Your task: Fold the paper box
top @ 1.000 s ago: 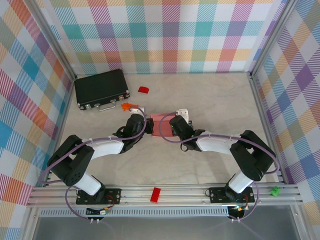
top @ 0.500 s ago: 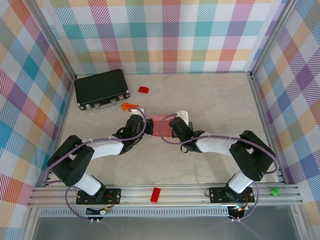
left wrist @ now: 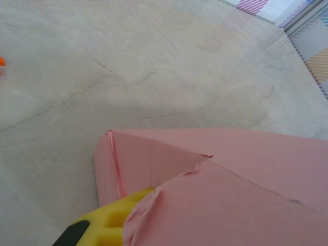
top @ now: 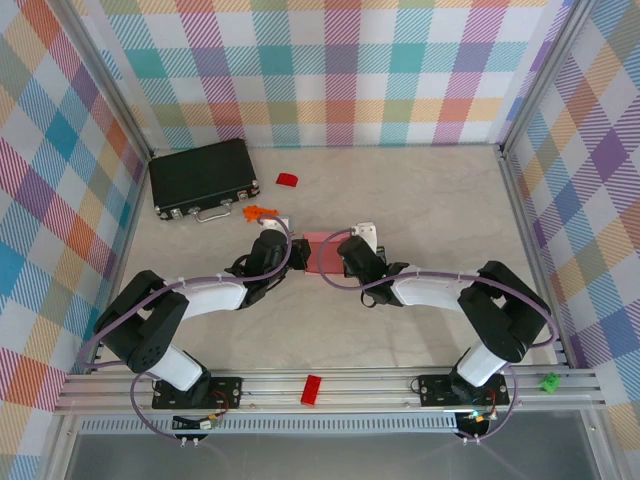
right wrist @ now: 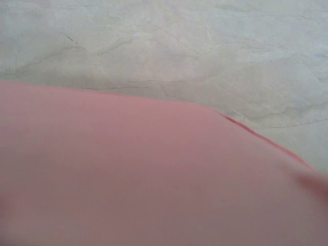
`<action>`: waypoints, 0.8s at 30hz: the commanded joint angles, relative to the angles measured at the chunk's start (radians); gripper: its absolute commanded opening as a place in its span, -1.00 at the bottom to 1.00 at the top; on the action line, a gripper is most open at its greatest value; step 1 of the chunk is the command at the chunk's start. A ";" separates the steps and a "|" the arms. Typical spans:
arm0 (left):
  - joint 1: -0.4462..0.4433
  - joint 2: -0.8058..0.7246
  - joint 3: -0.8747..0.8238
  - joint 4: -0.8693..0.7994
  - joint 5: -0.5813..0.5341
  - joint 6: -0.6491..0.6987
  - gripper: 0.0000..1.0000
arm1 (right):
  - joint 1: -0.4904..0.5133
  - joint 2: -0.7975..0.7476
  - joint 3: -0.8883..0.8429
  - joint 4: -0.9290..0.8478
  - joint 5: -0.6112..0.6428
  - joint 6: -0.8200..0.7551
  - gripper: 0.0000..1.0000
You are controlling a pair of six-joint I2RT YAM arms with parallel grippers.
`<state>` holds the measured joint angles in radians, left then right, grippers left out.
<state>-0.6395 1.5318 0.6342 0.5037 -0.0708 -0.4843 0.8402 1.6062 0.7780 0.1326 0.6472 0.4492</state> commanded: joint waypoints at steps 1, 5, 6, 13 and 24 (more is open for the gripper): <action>-0.014 -0.004 -0.013 0.018 0.028 -0.015 -0.75 | 0.014 0.013 -0.015 -0.013 -0.005 0.023 -0.93; -0.014 -0.005 -0.035 0.013 0.017 -0.010 -0.85 | 0.018 0.013 -0.021 -0.015 -0.006 0.029 -0.92; -0.013 -0.005 -0.041 0.013 0.016 -0.008 -0.88 | 0.019 0.011 -0.024 -0.014 -0.006 0.029 -0.92; -0.015 -0.021 -0.088 0.012 0.006 0.015 -0.92 | 0.030 -0.003 -0.043 -0.019 -0.002 0.034 -0.92; -0.026 -0.008 -0.129 0.026 0.005 0.030 -0.91 | 0.048 -0.010 -0.075 -0.029 0.002 0.053 -0.90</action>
<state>-0.6518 1.5169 0.5297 0.5533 -0.0719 -0.4637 0.8803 1.6070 0.7280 0.1326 0.6472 0.4736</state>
